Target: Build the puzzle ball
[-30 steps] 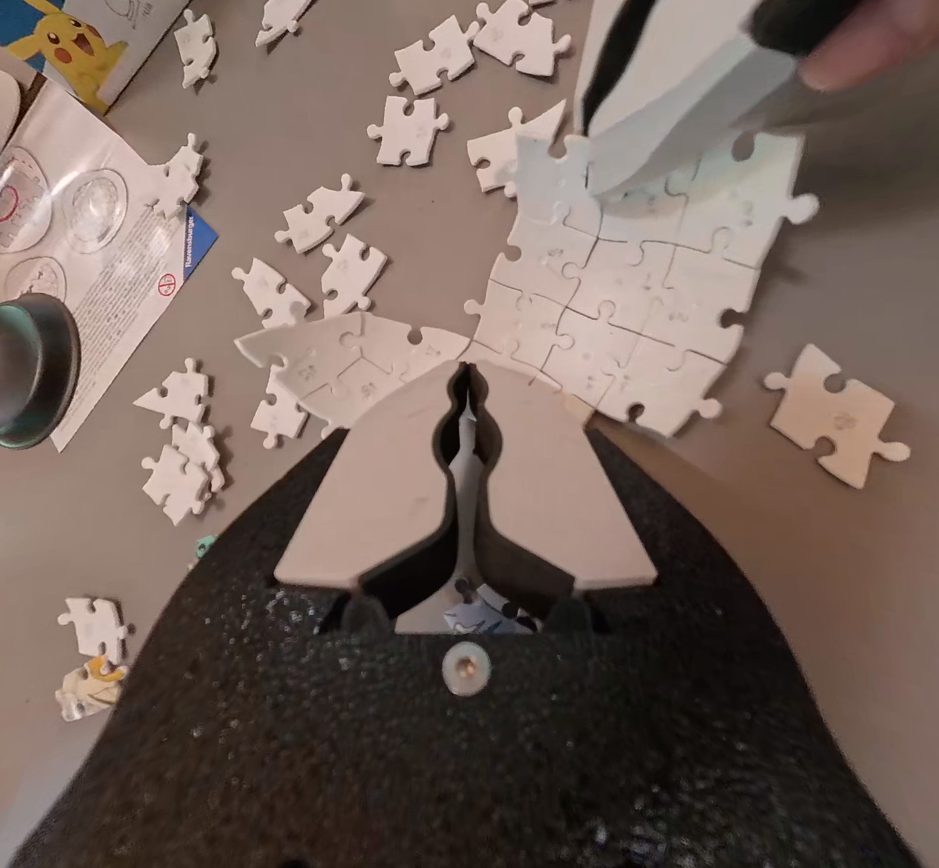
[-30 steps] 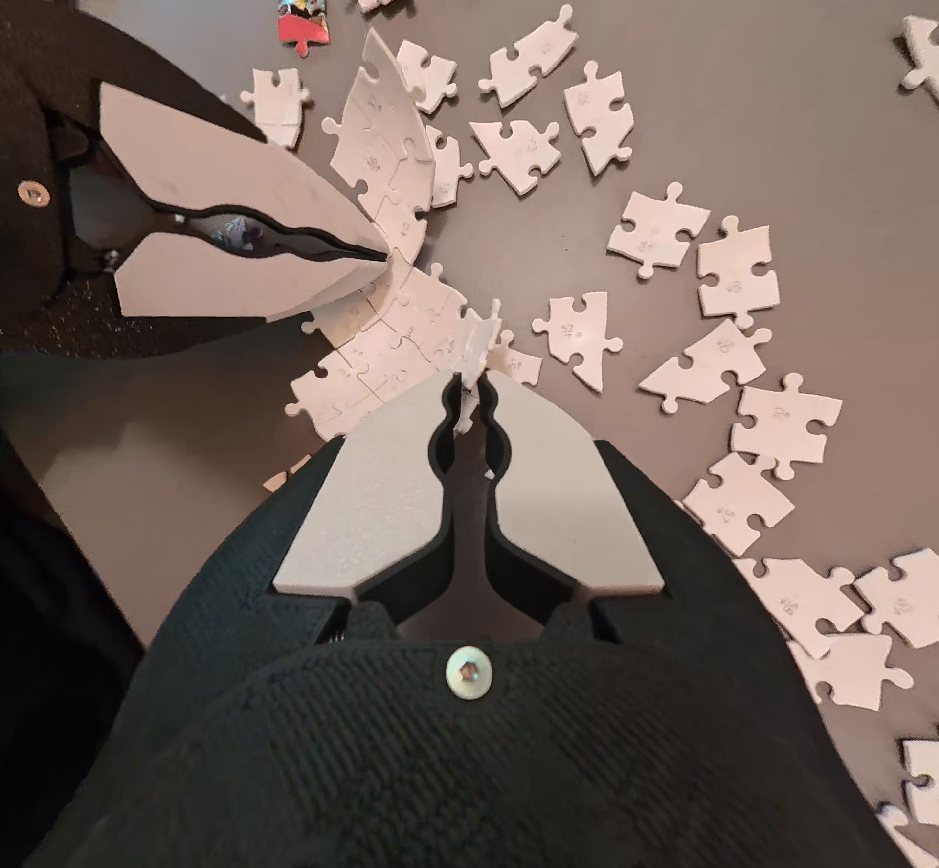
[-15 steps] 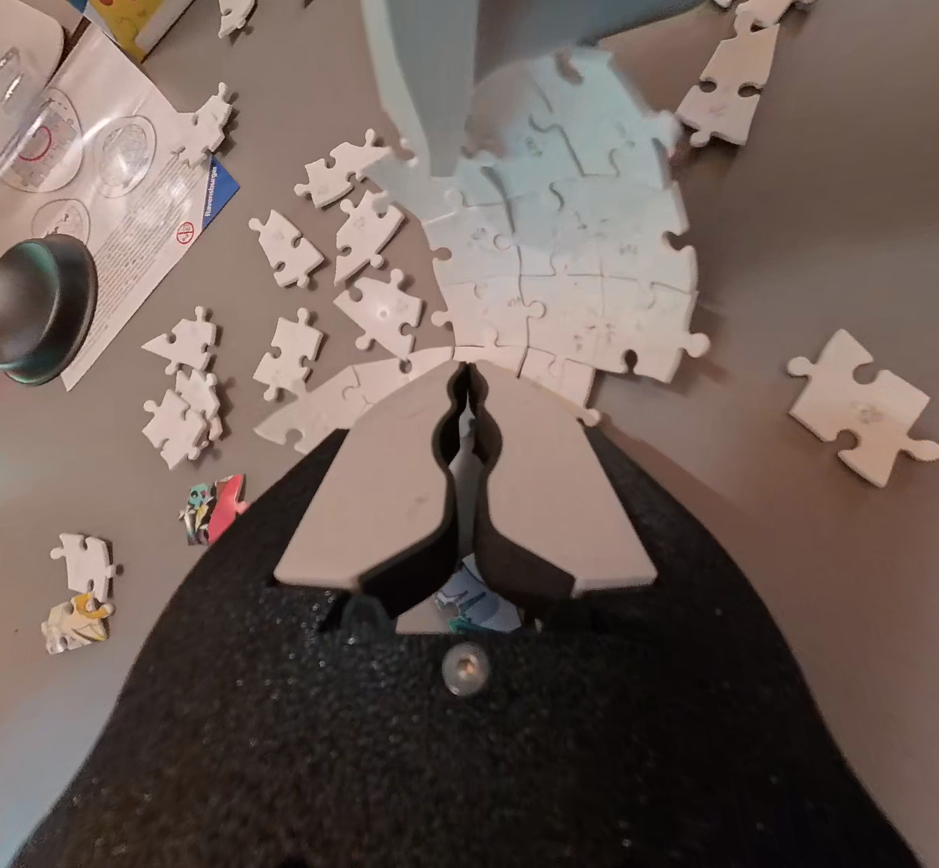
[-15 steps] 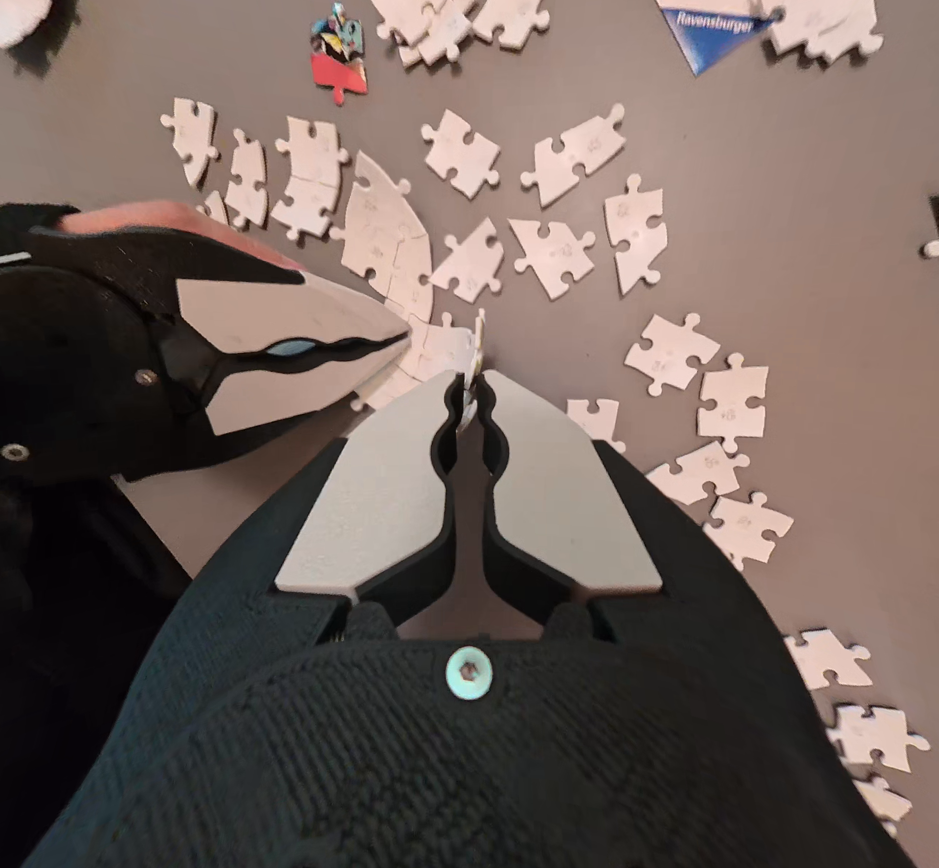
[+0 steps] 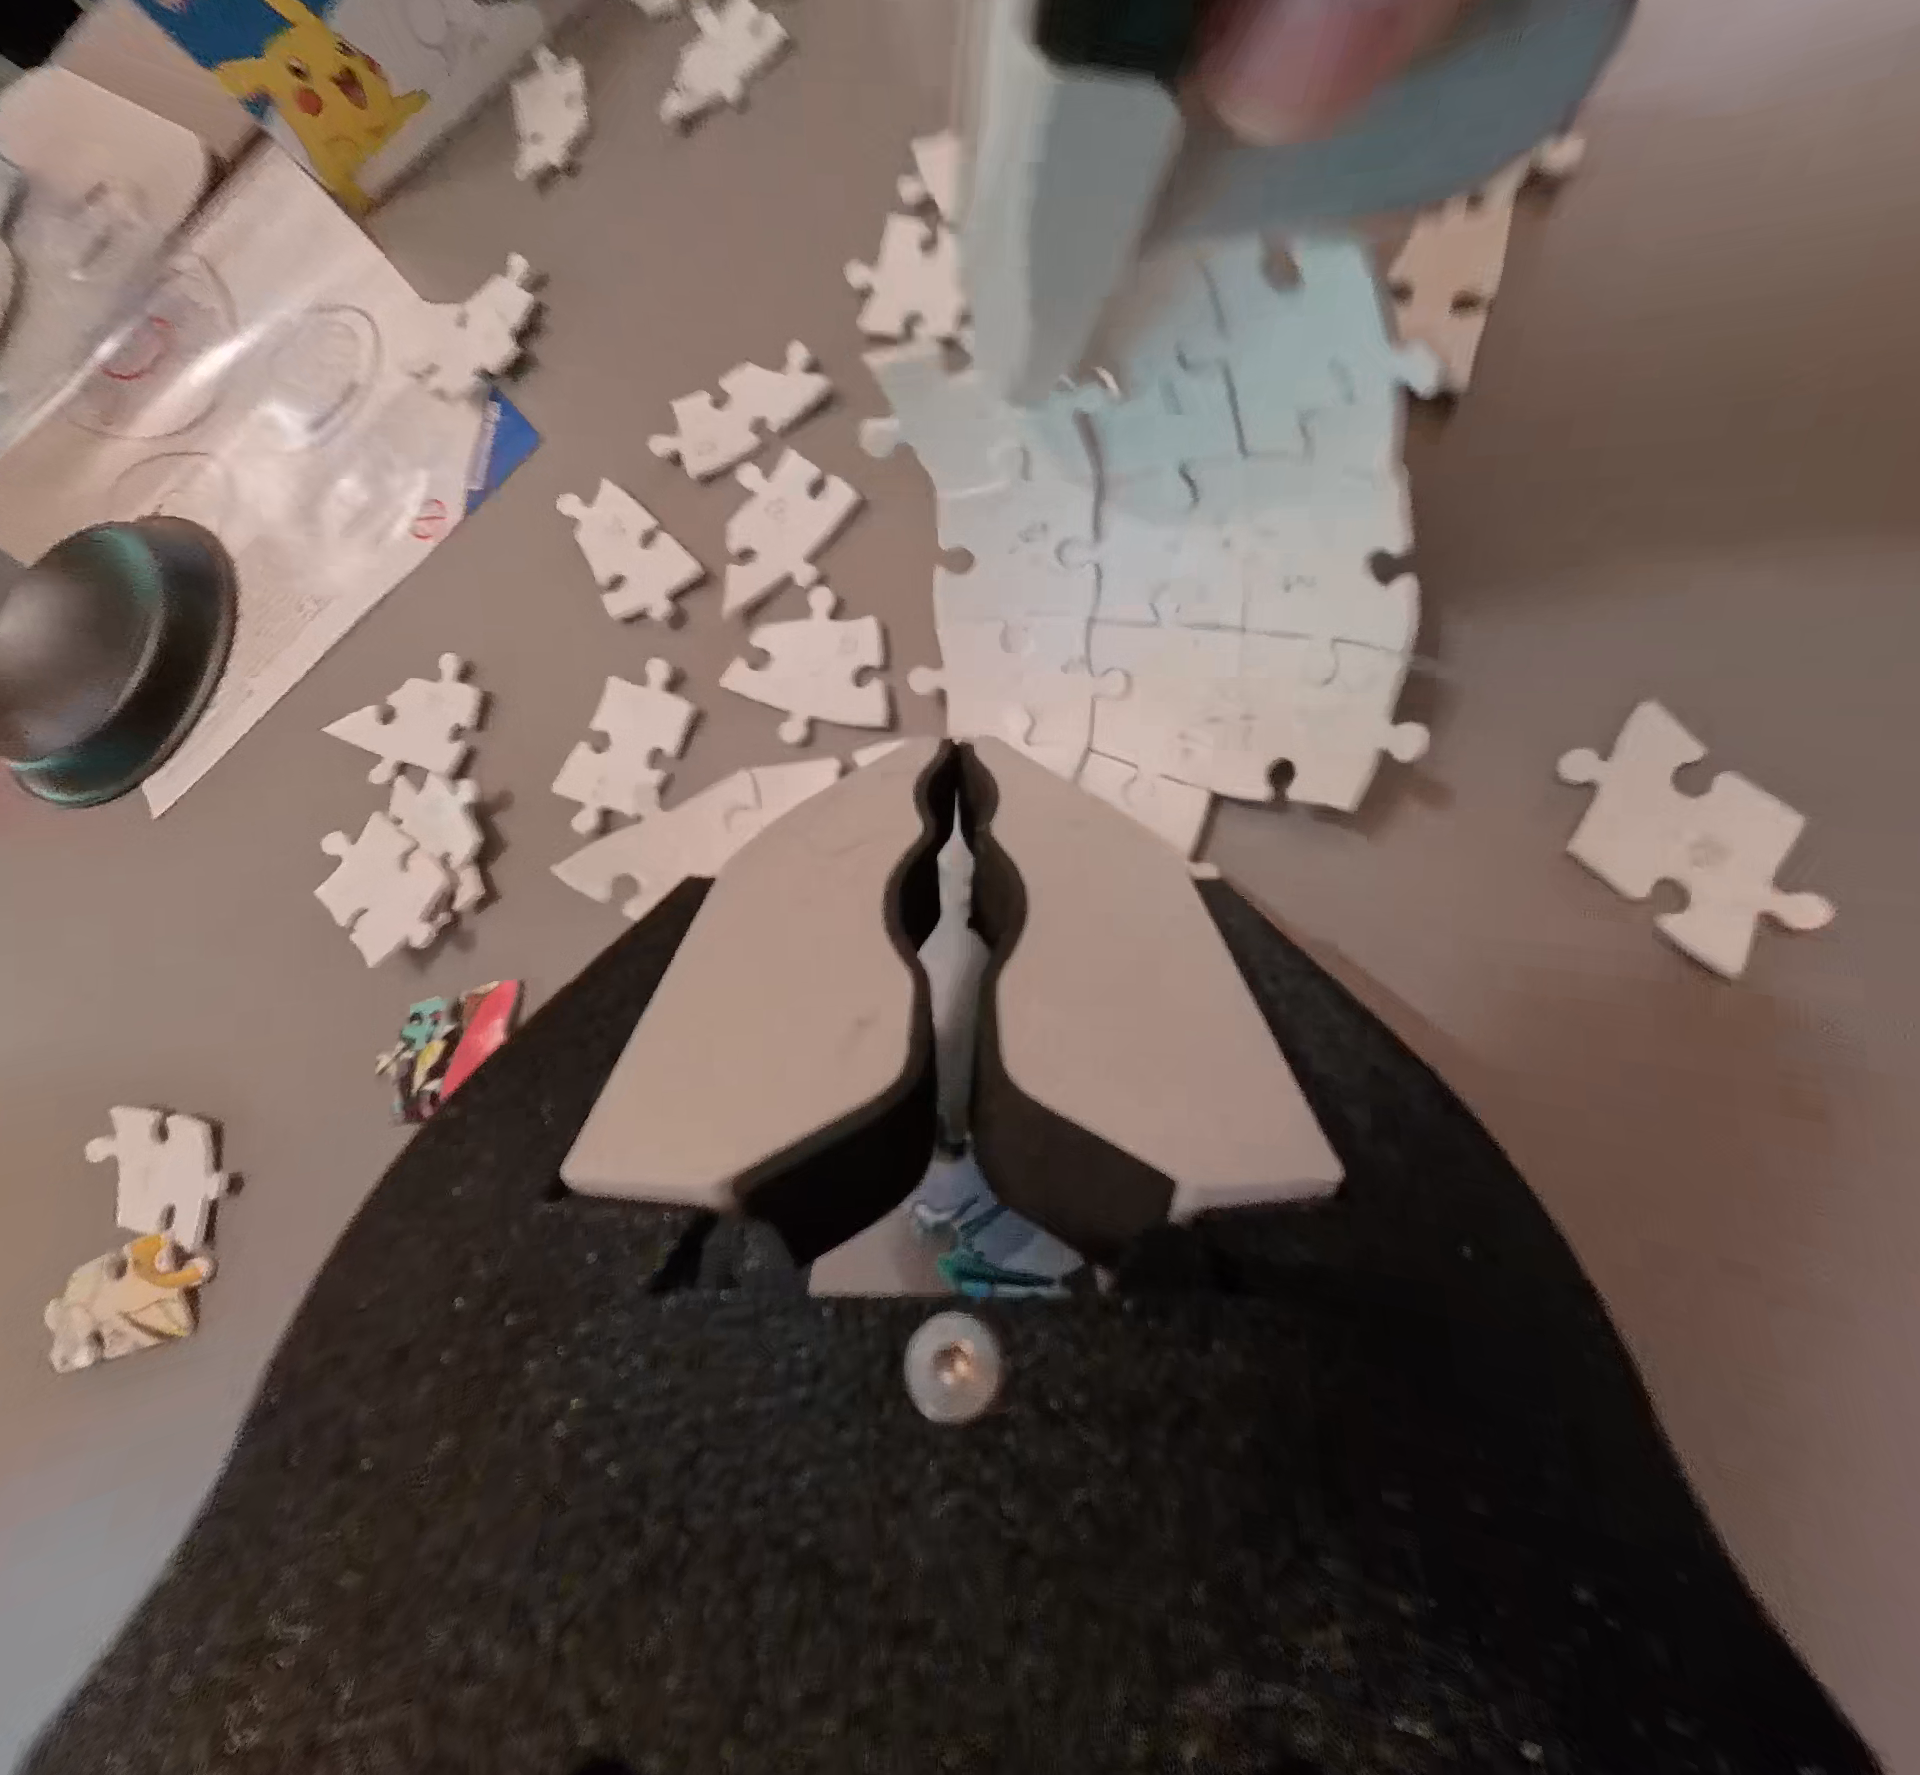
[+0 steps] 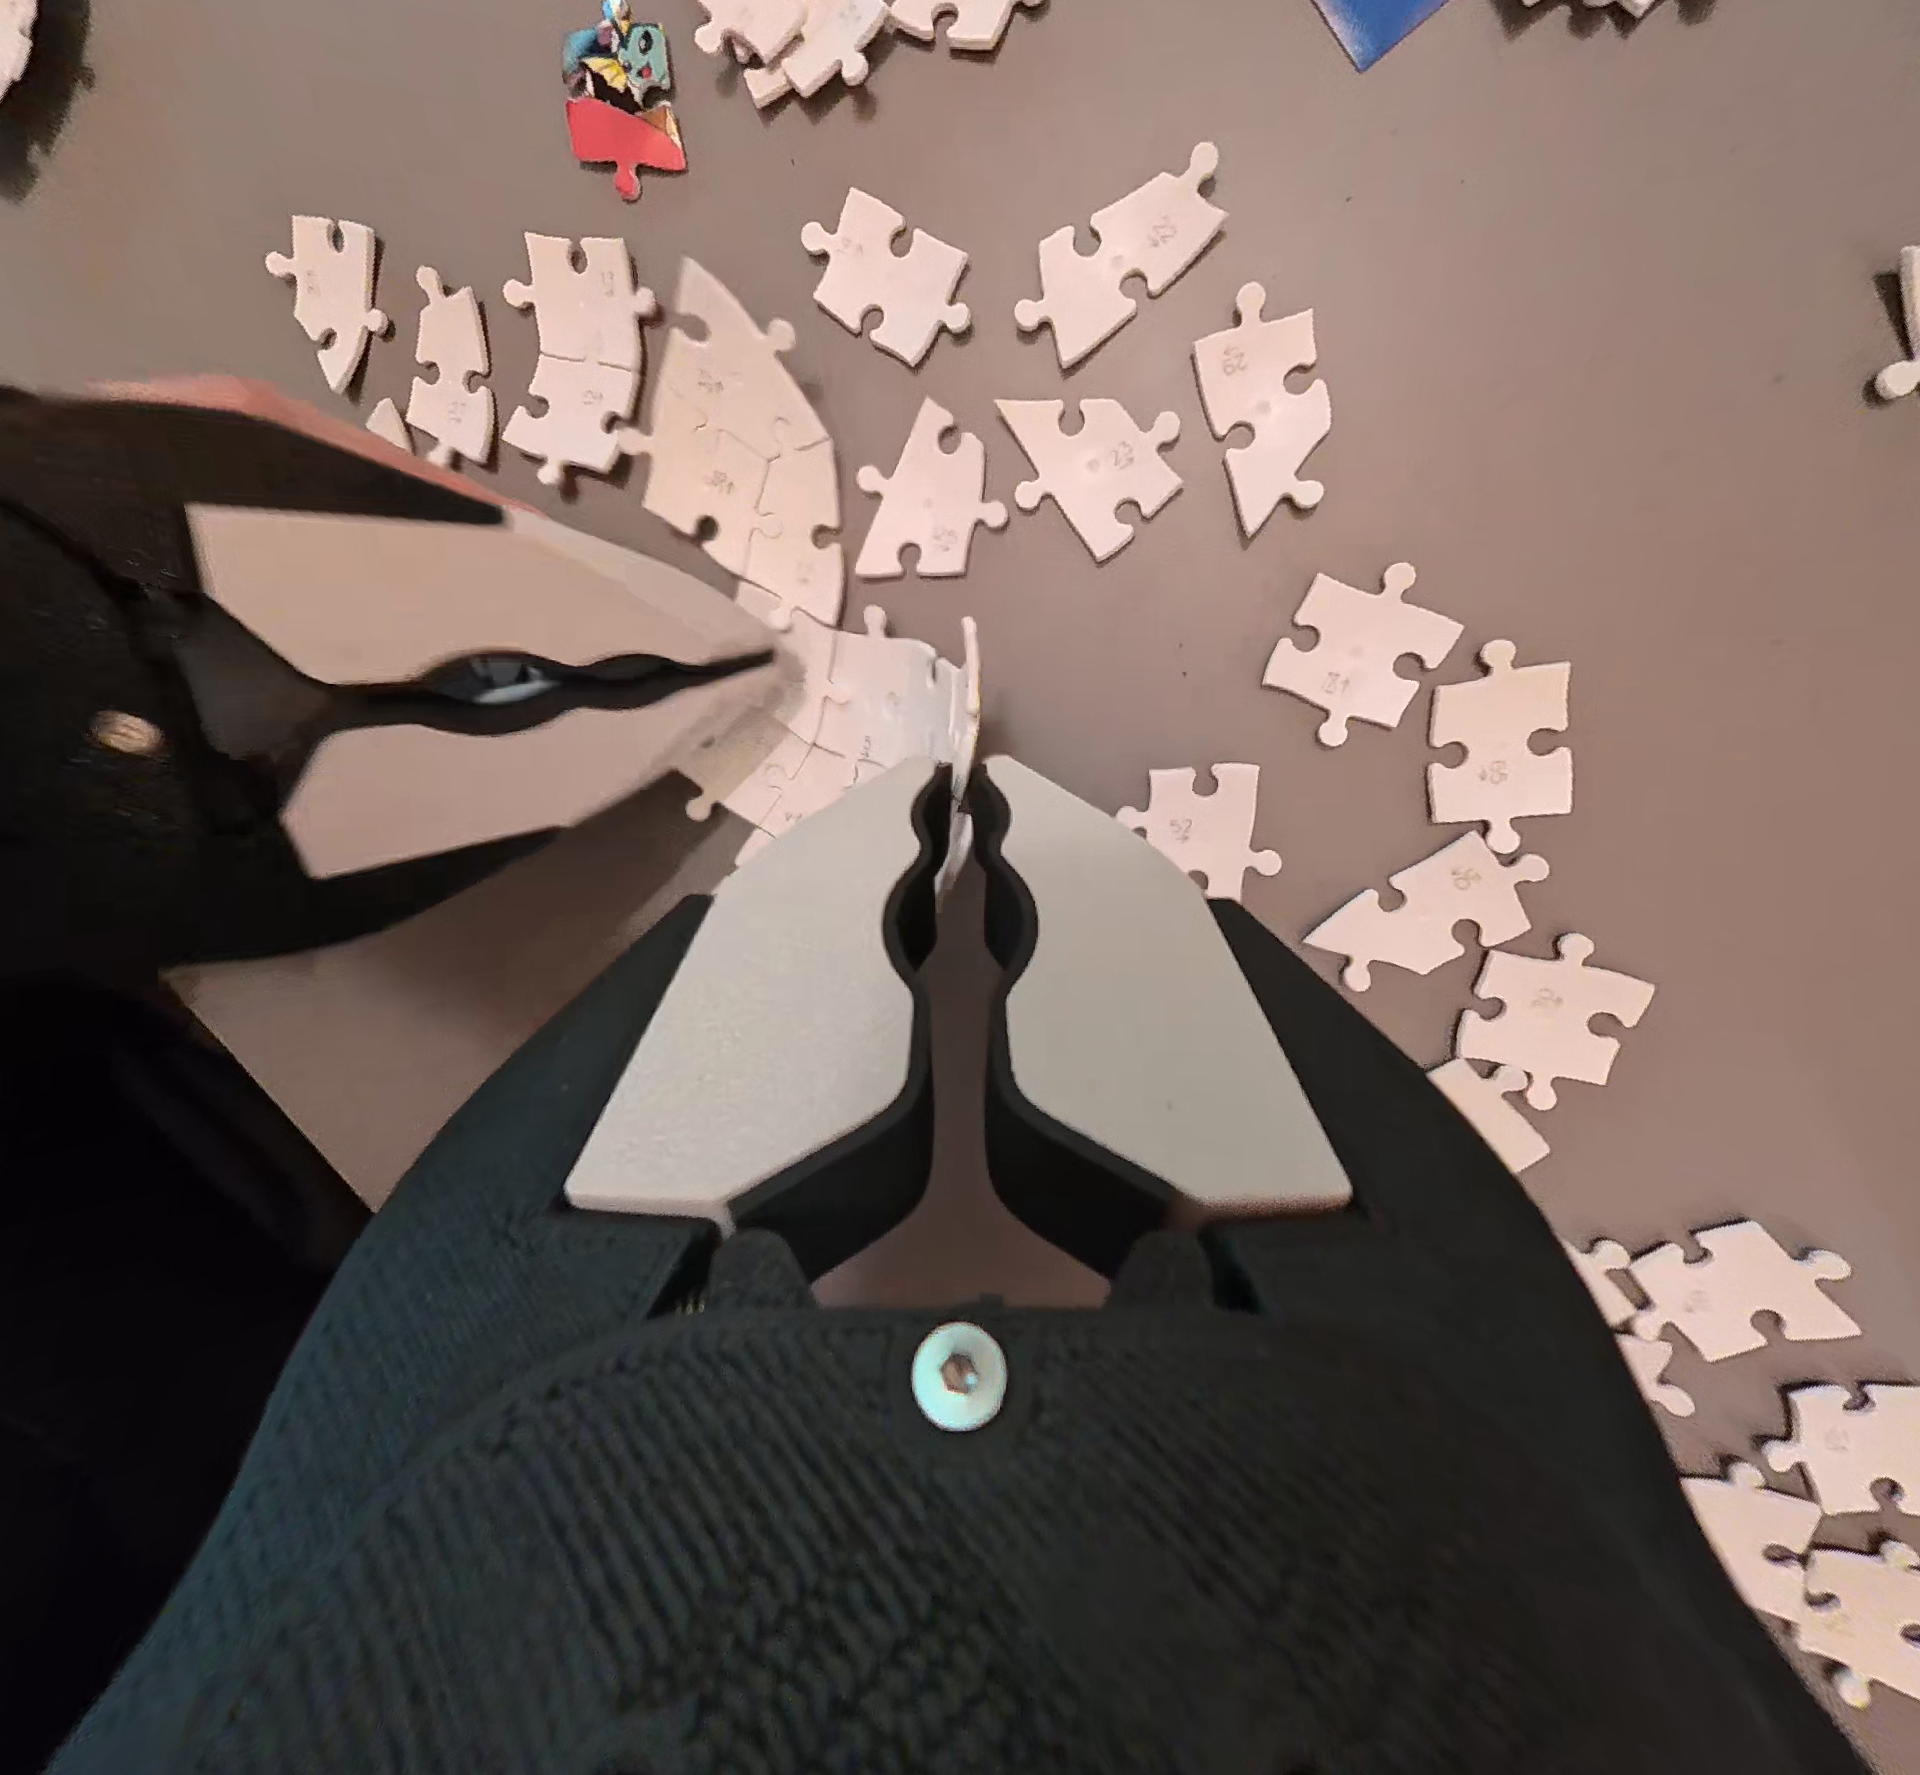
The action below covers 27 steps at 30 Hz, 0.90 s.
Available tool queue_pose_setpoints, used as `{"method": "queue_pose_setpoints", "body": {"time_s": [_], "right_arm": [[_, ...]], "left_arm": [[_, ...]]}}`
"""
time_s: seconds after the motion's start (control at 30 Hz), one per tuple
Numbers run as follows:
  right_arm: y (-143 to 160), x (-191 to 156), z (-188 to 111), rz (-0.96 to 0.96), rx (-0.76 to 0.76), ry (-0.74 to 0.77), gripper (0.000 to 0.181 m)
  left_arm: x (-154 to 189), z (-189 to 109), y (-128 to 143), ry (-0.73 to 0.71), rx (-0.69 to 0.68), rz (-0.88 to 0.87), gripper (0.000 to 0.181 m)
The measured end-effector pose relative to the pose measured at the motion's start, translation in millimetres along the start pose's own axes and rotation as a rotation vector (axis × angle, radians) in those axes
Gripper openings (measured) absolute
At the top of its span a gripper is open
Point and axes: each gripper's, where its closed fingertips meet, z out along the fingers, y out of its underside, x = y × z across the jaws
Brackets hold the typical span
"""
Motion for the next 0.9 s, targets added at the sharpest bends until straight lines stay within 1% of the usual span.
{"method": "queue_pose_setpoints", "body": {"time_s": [0.07, 0.1, 0.2, 0.3, 0.37, 0.53, 0.8, 0.9], "right_arm": [[3.1, 0.2, 1.7, -0.005, -0.007, 0.007, 0.003], [4.0, -0.7, 2.6, -0.006, -0.011, 0.004, 0.003], [0.8, -3.7, 2.6, -0.024, -0.006, 0.016, 0.003], [-3.5, -9.3, 1.5, -0.046, 0.010, 0.023, 0.003], [-3.9, -11.5, 1.1, -0.050, 0.012, 0.025, 0.003], [-1.9, -10.7, 1.8, -0.054, -0.005, 0.032, 0.003], [-2.2, -10.0, 2.0, -0.036, 0.004, 0.014, 0.003], [-1.4, -9.2, 2.3, -0.026, 0.008, 0.017, 0.003]], "left_arm": [[-6.0, -9.6, -5.4, 0.028, 0.029, -0.043, 0.000], [-7.2, -11.3, -4.4, 0.044, 0.015, -0.043, 0.000], [-1.0, -7.5, 6.3, 0.091, -0.065, 0.034, 0.000], [12.8, -2.9, 11.0, 0.131, -0.104, 0.106, 0.000], [14.6, 0.9, 15.5, 0.119, -0.138, 0.132, 0.000], [15.3, 3.3, 16.4, 0.096, -0.164, 0.171, 0.000], [15.0, 3.4, 16.8, -0.001, -0.202, 0.355, 0.000], [15.0, 3.6, 16.6, -0.015, -0.201, 0.368, 0.000]]}}
